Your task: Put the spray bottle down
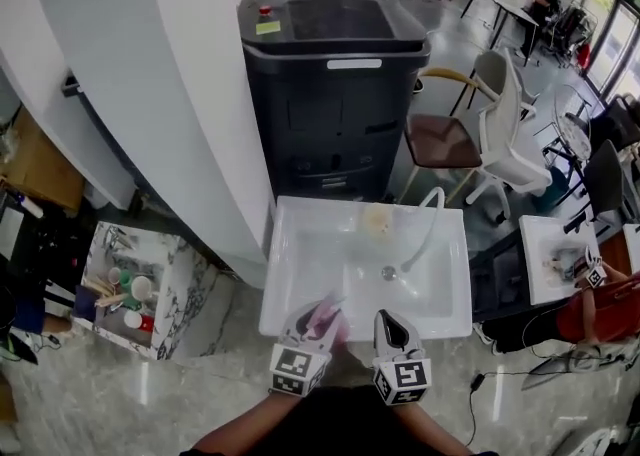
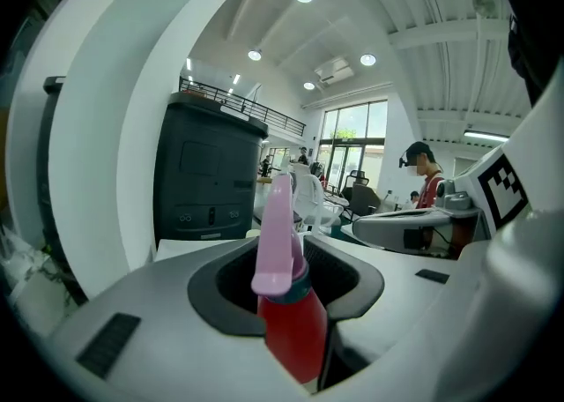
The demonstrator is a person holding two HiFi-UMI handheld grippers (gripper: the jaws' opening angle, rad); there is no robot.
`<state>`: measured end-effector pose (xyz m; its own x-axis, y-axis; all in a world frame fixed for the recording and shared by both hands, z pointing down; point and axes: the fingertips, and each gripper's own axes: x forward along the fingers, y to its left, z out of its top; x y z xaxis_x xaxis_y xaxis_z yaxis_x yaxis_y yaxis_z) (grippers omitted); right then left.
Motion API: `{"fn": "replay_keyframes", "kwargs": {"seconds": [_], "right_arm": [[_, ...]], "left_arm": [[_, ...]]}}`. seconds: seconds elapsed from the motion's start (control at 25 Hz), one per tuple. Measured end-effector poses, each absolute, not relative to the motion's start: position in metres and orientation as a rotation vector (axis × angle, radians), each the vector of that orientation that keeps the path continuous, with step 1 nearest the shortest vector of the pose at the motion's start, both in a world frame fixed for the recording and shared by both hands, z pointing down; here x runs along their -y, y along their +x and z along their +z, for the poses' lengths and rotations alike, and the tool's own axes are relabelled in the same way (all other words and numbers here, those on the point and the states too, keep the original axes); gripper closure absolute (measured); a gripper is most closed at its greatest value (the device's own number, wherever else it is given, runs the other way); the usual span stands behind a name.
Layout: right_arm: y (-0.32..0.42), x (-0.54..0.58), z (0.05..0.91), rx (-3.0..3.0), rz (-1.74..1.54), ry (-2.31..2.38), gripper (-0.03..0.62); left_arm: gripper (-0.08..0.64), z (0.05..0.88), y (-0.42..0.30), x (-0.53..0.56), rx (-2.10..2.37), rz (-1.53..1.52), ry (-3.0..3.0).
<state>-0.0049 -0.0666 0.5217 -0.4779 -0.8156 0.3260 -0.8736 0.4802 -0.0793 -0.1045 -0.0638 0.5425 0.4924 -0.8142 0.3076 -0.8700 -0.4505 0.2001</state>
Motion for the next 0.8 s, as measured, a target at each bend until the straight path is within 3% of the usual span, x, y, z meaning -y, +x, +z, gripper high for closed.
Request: {"fn": "replay_keyframes", "kwargs": {"seconds": [0.8], "right_arm": [[-0.037,0.243,0.550,2.556,0.446,1.274,0.594]], "left_arm": [[0.413,0.600,-0.116,0.267,1.528,0.340,2.356]]}}
